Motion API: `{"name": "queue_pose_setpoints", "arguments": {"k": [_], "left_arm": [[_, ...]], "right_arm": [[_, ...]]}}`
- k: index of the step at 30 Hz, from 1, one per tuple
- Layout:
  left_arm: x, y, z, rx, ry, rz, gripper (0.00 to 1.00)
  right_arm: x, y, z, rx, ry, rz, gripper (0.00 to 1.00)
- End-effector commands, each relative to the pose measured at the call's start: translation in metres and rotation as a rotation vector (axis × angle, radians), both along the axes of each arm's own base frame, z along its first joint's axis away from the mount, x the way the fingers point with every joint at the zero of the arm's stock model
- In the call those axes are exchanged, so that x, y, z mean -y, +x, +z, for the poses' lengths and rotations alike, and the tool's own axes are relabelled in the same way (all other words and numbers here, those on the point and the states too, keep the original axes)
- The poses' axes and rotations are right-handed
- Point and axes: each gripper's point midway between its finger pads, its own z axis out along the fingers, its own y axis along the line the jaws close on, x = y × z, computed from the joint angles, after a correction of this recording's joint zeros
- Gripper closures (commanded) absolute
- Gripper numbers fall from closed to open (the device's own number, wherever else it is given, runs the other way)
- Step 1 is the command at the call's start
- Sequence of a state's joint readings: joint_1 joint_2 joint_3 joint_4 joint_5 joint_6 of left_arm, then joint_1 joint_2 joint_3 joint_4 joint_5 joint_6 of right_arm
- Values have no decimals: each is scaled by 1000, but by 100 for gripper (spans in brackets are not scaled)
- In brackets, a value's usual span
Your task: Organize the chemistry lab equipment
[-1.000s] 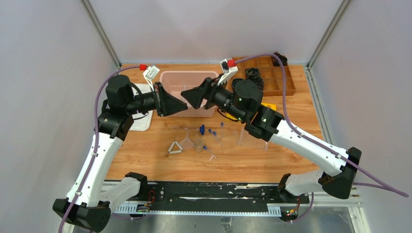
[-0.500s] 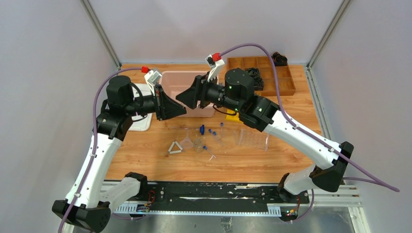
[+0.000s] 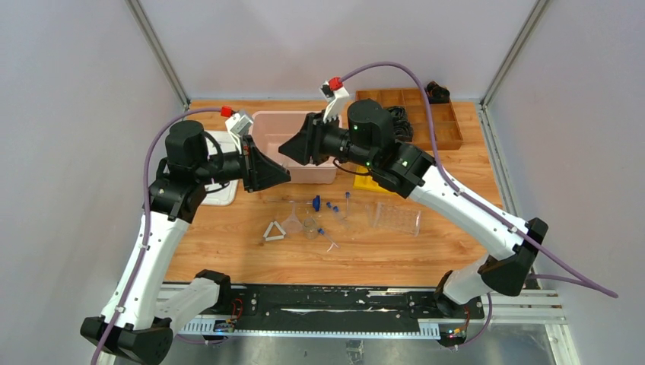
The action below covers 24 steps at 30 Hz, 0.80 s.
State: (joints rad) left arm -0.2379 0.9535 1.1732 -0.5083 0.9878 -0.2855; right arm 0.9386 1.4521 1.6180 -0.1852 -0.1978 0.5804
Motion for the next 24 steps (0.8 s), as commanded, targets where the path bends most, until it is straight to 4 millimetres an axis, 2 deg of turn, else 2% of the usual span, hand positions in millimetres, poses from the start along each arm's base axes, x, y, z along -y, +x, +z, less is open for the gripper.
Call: {"name": "queue_pose_setpoints", "arguments": {"k": [1, 3, 5, 6, 7, 8, 9, 10, 14, 18, 21, 24], "left_arm": [[0, -8, 10, 41, -12, -24, 100], [0, -8, 11, 41, -13, -24, 100], [0, -5, 9, 39, -10, -15, 98], [0, -4, 9, 39, -8, -8, 91], [-1, -2, 8, 36, -4, 3, 72], [-2, 1, 6, 31, 2, 19, 44], [-4, 5, 4, 22, 14, 48, 17], [-6, 11, 2, 14, 27, 87, 2], [-19, 35, -6, -20, 100, 228, 0], [-23, 38, -25, -86, 179, 228, 0], [-28, 41, -35, -86, 224, 246, 0], [-34, 45, -38, -77, 260, 278, 0]], "right_arm": [[-1, 2, 3, -28, -6, 9, 63], [1, 2, 4, -28, -8, 8, 71], [4, 2, 5, -21, -11, 3, 83], [7, 3, 6, -15, -14, -5, 89], [11, 3, 6, -10, -20, -11, 95], [16, 5, 6, -4, -27, -24, 99], [24, 8, 6, 2, -37, -43, 100], [33, 13, 5, 9, -53, -73, 100], [93, 42, -15, 96, -208, -319, 100], [163, 72, -48, 231, -383, -588, 100], [195, 90, -74, 312, -446, -697, 100], [214, 106, -112, 313, -494, -734, 100]]}}
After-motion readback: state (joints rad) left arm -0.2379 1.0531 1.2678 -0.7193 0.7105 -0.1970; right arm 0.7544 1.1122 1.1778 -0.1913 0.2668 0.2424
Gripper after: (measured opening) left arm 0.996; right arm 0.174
